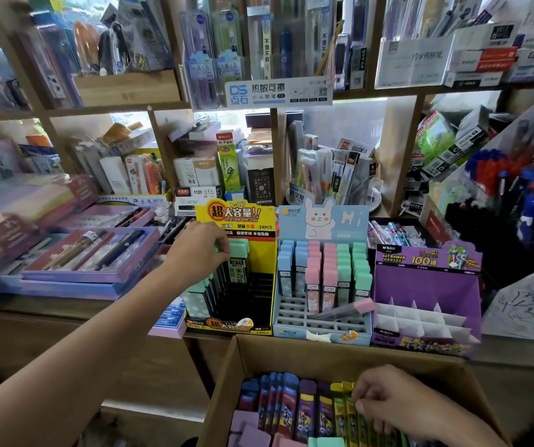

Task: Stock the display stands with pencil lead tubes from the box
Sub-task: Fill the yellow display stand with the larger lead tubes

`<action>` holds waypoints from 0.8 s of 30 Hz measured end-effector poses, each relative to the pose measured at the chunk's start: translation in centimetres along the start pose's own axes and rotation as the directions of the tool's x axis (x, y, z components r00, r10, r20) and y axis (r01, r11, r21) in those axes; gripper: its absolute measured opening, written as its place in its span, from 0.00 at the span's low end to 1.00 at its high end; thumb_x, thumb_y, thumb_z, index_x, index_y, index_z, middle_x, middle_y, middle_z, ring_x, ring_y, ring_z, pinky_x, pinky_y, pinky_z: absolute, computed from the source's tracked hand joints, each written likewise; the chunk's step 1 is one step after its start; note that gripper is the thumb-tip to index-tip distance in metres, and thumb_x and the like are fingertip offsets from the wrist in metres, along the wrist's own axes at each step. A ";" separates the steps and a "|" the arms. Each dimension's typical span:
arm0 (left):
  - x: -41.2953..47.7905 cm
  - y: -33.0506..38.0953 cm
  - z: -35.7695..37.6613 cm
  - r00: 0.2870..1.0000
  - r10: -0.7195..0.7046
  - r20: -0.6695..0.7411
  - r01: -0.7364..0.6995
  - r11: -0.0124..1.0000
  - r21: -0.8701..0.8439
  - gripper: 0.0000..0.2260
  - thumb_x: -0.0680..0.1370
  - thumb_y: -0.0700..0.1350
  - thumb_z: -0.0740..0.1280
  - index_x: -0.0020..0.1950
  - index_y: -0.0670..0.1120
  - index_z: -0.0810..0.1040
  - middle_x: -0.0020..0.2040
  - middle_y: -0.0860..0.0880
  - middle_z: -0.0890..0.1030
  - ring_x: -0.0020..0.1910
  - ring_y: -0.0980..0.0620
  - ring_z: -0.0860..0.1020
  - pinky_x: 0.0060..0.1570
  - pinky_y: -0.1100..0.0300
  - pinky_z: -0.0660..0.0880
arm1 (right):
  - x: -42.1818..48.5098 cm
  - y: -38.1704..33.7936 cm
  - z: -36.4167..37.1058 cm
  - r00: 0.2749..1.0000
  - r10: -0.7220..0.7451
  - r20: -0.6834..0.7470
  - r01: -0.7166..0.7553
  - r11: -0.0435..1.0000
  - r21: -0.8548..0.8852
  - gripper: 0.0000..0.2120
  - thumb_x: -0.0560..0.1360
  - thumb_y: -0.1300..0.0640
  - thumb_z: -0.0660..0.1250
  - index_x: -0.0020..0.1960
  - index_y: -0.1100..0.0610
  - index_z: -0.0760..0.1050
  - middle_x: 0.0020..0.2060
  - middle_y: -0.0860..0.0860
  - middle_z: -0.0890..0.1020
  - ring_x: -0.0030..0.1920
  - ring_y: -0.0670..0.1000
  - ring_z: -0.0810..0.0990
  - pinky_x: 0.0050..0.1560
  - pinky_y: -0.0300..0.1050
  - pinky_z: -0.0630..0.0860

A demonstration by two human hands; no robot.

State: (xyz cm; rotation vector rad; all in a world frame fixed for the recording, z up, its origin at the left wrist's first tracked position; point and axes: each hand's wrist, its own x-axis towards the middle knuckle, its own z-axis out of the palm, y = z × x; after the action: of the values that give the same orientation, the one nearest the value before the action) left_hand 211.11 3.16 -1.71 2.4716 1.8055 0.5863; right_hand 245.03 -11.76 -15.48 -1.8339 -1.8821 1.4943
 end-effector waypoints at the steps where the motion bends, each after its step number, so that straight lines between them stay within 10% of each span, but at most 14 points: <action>1: -0.2 0.1 -0.3 1.000 0.002 -0.008 -0.002 1.000 -0.005 0.02 0.76 0.43 0.74 0.44 0.48 0.84 0.48 0.50 0.82 0.55 0.45 0.76 0.56 0.47 0.75 | -0.3 -0.4 0.0 1.000 -0.019 -0.020 0.019 1.000 0.007 0.03 0.78 0.52 0.72 0.51 0.50 0.83 0.42 0.48 0.88 0.43 0.48 0.87 0.44 0.41 0.83; 6: -3.6 2.0 -1.7 0.987 0.005 -0.159 -0.031 0.987 -0.156 0.03 0.77 0.42 0.73 0.46 0.49 0.82 0.51 0.52 0.82 0.55 0.51 0.77 0.56 0.53 0.75 | -2.7 -3.3 -0.4 0.947 -0.165 -0.275 0.181 0.983 0.035 0.05 0.79 0.55 0.70 0.46 0.49 0.82 0.38 0.49 0.87 0.36 0.52 0.86 0.35 0.41 0.81; 14: -16.6 6.1 2.9 0.974 -0.207 -0.095 0.109 0.790 -0.603 0.10 0.74 0.42 0.76 0.43 0.57 0.82 0.41 0.59 0.83 0.40 0.60 0.81 0.35 0.74 0.71 | -4.8 -6.9 -3.5 0.597 -0.163 -0.785 0.203 0.978 -0.048 0.17 0.73 0.36 0.69 0.39 0.50 0.81 0.29 0.49 0.83 0.29 0.50 0.81 0.32 0.52 0.82; 24: -20.8 6.3 7.1 0.977 -0.210 0.043 0.192 0.767 -0.612 0.14 0.68 0.35 0.79 0.36 0.55 0.82 0.39 0.59 0.83 0.40 0.62 0.81 0.42 0.74 0.72 | -1.8 -7.4 -4.3 0.621 -0.063 -0.782 0.032 0.998 -0.054 0.27 0.74 0.39 0.72 0.35 0.64 0.81 0.29 0.62 0.81 0.31 0.63 0.81 0.39 0.61 0.82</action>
State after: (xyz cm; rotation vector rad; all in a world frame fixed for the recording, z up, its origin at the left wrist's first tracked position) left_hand 213.76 -16.71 -12.67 1.8133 1.5232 1.0031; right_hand 243.21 -9.27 -7.29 -1.9502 -1.4625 0.4415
